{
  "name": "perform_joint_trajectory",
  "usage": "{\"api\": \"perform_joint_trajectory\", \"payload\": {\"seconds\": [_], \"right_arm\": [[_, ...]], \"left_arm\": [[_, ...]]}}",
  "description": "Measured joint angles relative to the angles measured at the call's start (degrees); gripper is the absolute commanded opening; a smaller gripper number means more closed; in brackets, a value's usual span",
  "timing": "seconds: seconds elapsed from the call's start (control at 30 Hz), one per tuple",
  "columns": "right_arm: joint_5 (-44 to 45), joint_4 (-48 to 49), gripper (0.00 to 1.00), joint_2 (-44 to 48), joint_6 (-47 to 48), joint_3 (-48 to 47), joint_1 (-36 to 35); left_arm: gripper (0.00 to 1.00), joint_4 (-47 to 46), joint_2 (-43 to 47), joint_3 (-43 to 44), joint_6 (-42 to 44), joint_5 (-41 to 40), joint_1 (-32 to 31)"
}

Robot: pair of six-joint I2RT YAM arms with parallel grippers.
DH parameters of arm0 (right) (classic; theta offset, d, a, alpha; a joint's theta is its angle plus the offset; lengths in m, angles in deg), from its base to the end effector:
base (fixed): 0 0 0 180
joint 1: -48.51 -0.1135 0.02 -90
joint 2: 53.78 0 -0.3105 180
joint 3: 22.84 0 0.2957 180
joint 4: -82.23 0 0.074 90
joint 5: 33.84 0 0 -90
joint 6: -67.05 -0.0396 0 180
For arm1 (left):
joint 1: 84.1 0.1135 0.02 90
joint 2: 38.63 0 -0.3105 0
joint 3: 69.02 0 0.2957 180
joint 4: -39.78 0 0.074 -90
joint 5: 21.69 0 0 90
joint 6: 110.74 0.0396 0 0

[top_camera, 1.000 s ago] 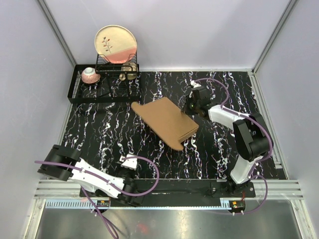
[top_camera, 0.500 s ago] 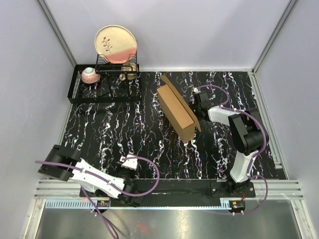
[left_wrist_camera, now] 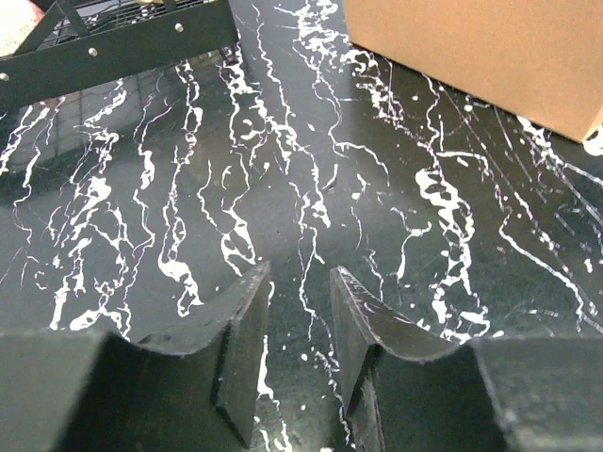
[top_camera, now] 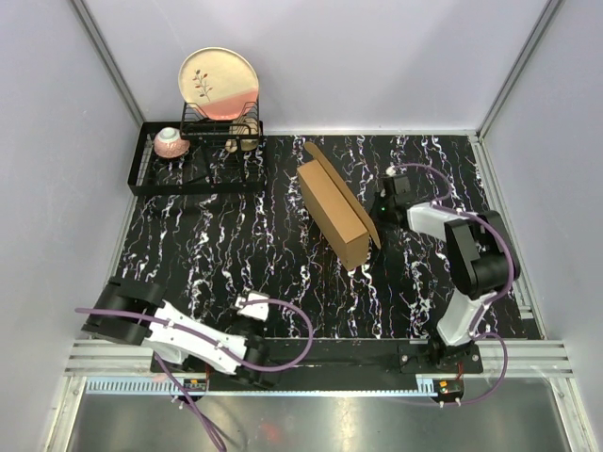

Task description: Fold the paper box

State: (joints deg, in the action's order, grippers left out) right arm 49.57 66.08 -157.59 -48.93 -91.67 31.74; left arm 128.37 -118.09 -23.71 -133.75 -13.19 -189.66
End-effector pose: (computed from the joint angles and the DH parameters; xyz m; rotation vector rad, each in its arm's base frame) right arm 0.3889 0.1219 0.1573 0.1508 2.5081 0.4577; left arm -0.0065 -0.1692 0.1856 0.3084 1.6672 -0.0120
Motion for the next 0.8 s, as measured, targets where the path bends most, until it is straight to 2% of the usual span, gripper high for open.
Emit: {"api": "perform_joint_trajectory", "payload": {"seconds": [0.17,0.27,0.3,0.43,0.53,0.7,0.8], "right_arm": [[5.0,-4.3,0.09,7.7,-2.1,1.3,4.2],[9.9,-7.8,0.15,13.9,-3.0,-0.3,5.9],[11.5,-8.9,0.21,15.9,-3.4,-1.0,6.1],[15.9,-11.4,0.32,24.5,-4.9,-2.6,6.2],[17.6,-14.0,0.34,30.9,-5.6,-4.2,6.2],[17.4,-16.5,0.35,37.4,-5.8,-7.9,6.2],[17.4,-18.2,0.36,40.0,-5.0,-9.7,6.2]], "left_arm": [[0.41,0.0,-1.9,3.7,0.0,-1.0,3.6],[0.41,0.0,-3.6,6.5,0.0,-1.4,6.5],[0.41,0.0,-4.2,7.4,0.0,-1.6,7.8],[0.43,0.2,-7.4,11.9,0.0,-1.7,13.6],[0.50,0.4,-10.8,18.5,-0.1,-1.7,19.5],[0.55,0.1,-19.3,36.6,0.0,-1.7,29.4],[0.58,0.0,-19.7,45.0,1.7,-1.6,33.7]]}}
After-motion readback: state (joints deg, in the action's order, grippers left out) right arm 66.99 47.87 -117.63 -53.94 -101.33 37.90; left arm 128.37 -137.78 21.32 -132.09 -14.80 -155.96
